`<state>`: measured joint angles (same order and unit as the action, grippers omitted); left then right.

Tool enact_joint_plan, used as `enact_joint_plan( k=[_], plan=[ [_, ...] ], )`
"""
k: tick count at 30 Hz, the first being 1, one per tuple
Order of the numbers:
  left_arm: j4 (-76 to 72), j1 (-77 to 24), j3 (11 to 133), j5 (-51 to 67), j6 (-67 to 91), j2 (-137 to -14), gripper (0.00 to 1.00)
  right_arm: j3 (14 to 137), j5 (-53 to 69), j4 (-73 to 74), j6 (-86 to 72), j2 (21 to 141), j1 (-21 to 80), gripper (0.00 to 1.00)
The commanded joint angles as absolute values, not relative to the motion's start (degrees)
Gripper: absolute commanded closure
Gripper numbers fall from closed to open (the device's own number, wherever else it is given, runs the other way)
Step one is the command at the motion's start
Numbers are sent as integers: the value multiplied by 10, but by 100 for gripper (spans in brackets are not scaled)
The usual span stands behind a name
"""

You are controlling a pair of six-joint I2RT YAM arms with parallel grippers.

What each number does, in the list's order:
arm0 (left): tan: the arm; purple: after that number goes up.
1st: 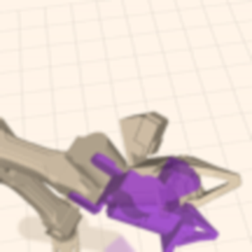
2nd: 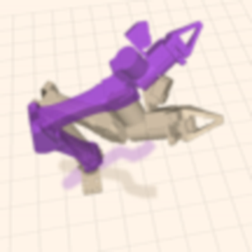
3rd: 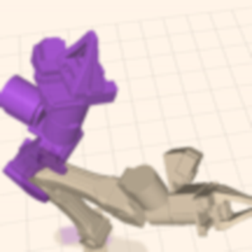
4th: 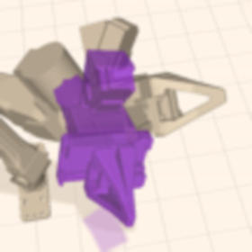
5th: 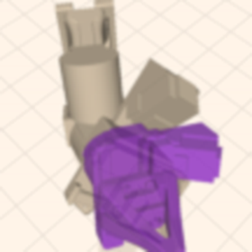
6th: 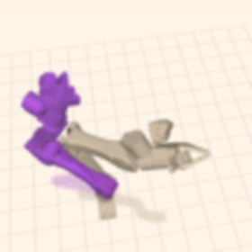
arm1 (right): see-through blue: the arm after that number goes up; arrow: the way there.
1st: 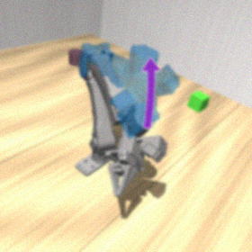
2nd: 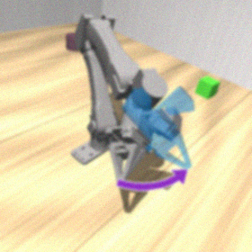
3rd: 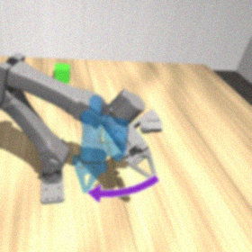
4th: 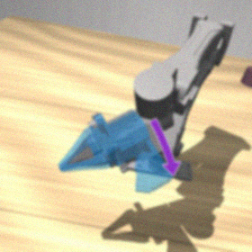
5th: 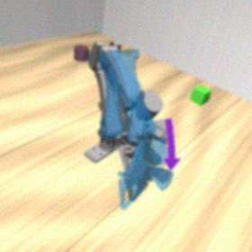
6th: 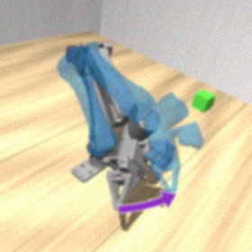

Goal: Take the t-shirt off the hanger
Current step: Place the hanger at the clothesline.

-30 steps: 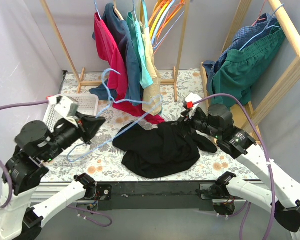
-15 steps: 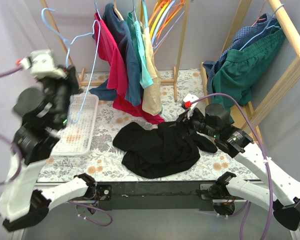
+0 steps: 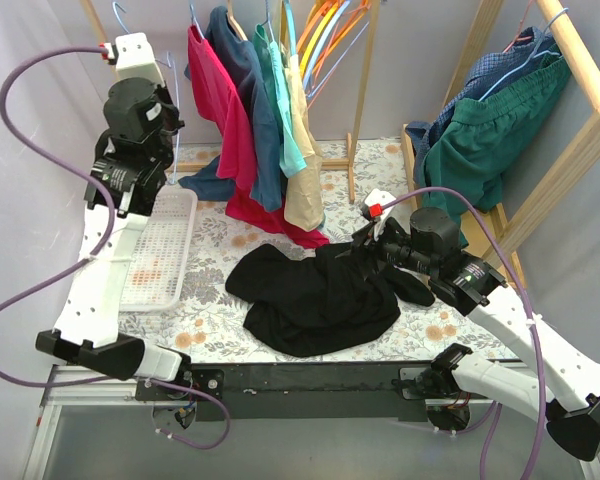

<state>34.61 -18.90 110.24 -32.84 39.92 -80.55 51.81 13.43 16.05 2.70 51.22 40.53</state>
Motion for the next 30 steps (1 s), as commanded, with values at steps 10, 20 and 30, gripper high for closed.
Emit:
enact_joint_plan(
  k=[10,20,30],
  plan=[
    [373,-54,1293,-130,441,-926,100,509,163,117,12,520,407,29],
    [223,18,1288,57,446,-992,100,486,168,77,14,537,407,29],
    [134,18,1245,66,405,-1029,100,497,185,48,20,584,406,30]
  ],
)
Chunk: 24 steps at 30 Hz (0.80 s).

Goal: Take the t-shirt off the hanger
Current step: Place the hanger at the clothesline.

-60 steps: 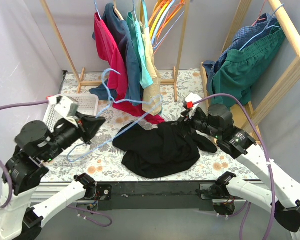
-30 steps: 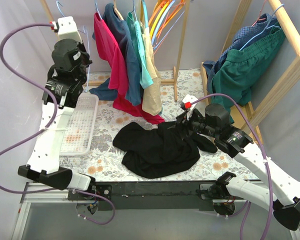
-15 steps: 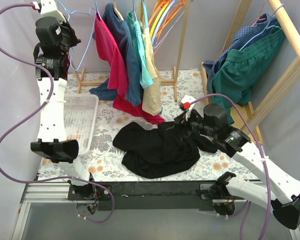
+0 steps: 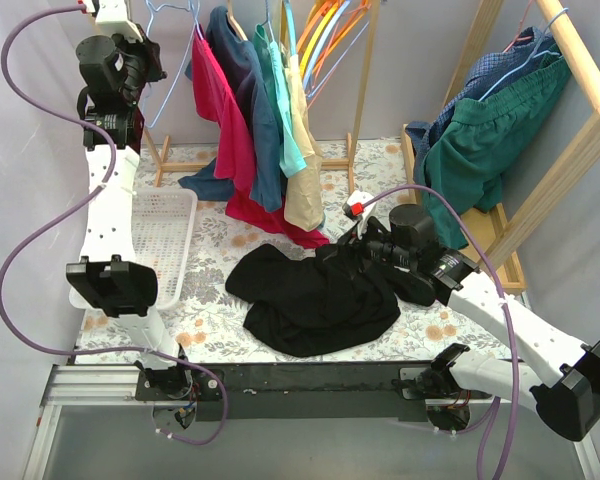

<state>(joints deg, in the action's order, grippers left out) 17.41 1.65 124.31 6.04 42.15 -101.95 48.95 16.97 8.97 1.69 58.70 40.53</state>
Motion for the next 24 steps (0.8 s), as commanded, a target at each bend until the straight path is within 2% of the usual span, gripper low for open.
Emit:
enact_joint_plan(
  k=[1,14,24],
  plan=[
    [131,18,1246,64,404,-1033,100,495,185,45,18,584,407,30],
    [96,18,1302,29,405,-1105,100,497,199,67,21,594,407,31],
    [98,18,1277,22,411,-1111,100,495,195,74,11,612,407,30]
  ],
)
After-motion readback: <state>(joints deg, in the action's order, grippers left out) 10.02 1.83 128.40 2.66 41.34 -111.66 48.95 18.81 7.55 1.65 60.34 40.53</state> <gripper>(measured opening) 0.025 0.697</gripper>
